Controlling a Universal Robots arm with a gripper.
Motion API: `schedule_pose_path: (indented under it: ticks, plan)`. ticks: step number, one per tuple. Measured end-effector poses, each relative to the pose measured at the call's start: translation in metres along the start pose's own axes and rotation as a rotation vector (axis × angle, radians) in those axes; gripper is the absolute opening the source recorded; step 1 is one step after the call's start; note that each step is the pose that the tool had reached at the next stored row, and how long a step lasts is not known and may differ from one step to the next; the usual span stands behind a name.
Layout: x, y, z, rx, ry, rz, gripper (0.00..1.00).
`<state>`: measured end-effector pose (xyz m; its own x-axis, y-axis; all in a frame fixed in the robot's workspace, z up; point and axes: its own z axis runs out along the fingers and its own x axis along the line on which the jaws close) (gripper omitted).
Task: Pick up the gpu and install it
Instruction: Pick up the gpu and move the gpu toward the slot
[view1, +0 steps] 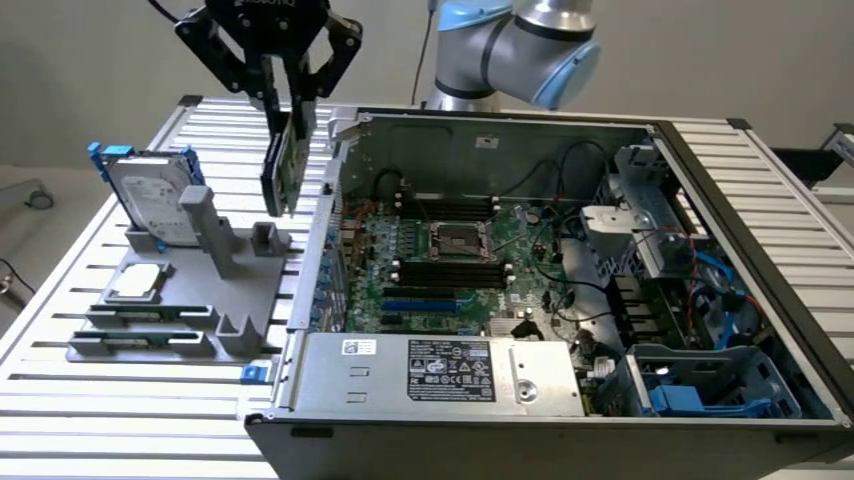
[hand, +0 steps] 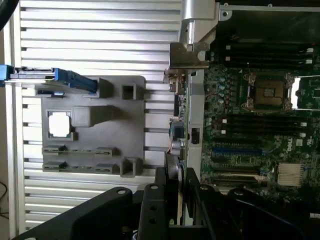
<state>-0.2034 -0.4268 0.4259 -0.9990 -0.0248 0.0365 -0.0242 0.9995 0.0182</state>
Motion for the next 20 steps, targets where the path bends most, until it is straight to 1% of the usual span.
schedule_pose_path:
  ticks: [4, 11, 15, 20]
  plan:
    - [-0.018, -0.0004, -0.0022, 0.0002, 0.0031, 0.000, 0.27]
    - [-0.050, -0.0012, -0.0020, 0.0002, 0.0033, 0.000, 0.27]
    - [-0.068, -0.0017, 0.0027, 0.0002, 0.0033, 0.000, 0.27]
    - [-0.091, -0.0022, 0.0109, 0.0002, 0.0033, 0.000, 0.27]
